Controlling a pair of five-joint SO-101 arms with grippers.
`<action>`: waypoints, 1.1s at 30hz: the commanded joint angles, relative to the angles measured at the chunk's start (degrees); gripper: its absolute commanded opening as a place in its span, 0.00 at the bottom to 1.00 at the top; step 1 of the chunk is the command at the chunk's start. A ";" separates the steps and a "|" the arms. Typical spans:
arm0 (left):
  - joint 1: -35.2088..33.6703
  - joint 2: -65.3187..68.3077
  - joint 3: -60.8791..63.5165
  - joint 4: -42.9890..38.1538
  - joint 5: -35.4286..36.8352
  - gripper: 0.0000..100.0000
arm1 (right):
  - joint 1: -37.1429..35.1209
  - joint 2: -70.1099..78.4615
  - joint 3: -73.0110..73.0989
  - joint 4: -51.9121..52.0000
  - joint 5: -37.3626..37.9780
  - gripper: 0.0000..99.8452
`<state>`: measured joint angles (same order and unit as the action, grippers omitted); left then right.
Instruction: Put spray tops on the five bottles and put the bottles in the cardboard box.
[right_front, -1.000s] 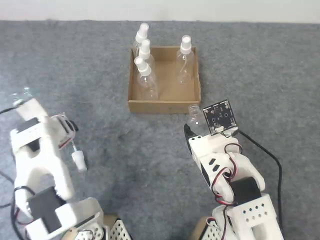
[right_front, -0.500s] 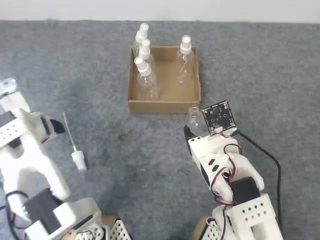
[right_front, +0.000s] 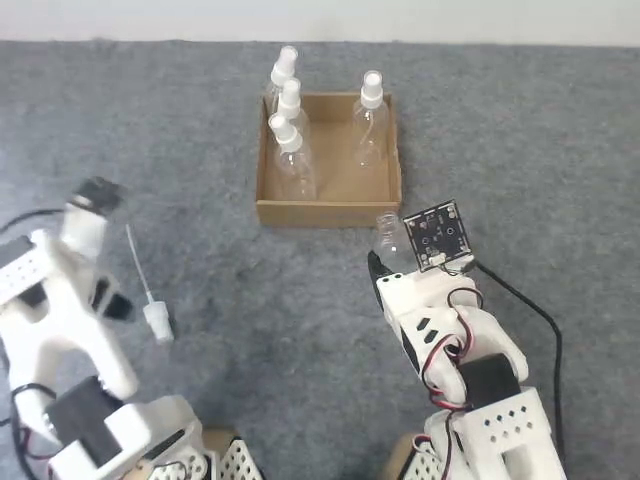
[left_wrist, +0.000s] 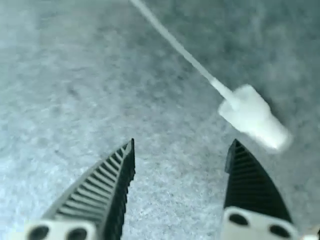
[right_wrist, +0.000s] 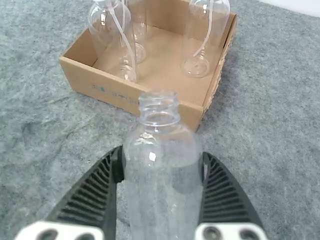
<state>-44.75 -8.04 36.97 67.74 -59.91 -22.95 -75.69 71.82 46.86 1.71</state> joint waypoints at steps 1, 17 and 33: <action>-0.09 -0.88 0.66 -0.70 -8.00 0.27 | 0.31 -1.45 -0.88 -1.54 0.00 0.06; 11.08 -0.97 11.65 -12.84 9.05 0.27 | 0.31 -1.36 -0.88 -1.63 0.00 0.06; 28.04 -0.97 2.59 -4.04 30.24 0.27 | 0.57 -1.45 -0.79 -1.54 0.00 0.06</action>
<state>-17.67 -8.04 45.67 59.38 -30.73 -22.95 -75.69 71.82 46.86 1.71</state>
